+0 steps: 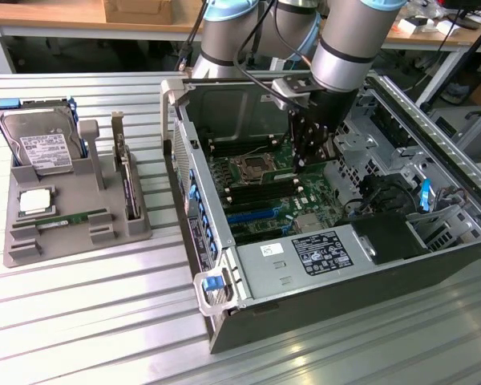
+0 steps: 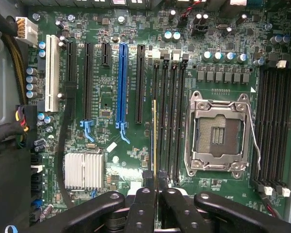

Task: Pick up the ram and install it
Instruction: 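Insert the ram into the slot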

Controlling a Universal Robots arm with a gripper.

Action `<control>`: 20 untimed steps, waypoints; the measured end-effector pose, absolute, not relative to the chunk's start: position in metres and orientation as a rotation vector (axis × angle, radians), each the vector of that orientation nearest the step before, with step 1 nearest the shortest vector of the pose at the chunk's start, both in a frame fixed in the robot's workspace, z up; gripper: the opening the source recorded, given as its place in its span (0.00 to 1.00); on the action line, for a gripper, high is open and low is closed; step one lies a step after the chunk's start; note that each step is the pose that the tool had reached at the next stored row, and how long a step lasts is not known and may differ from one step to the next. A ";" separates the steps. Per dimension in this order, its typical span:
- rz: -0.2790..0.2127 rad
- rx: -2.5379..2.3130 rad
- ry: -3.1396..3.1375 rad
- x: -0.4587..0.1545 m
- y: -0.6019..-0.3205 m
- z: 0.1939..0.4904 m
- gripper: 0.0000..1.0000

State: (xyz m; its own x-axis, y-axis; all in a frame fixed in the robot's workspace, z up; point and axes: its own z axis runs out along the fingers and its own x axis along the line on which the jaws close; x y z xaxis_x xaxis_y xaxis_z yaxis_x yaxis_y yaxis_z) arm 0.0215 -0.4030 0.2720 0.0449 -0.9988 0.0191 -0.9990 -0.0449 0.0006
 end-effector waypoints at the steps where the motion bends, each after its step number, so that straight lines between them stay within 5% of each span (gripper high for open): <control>1: 0.021 2.261 -2.162 0.022 -0.403 0.272 0.12; 20: 0.021 2.261 -2.162 0.022 -0.403 0.264 0.12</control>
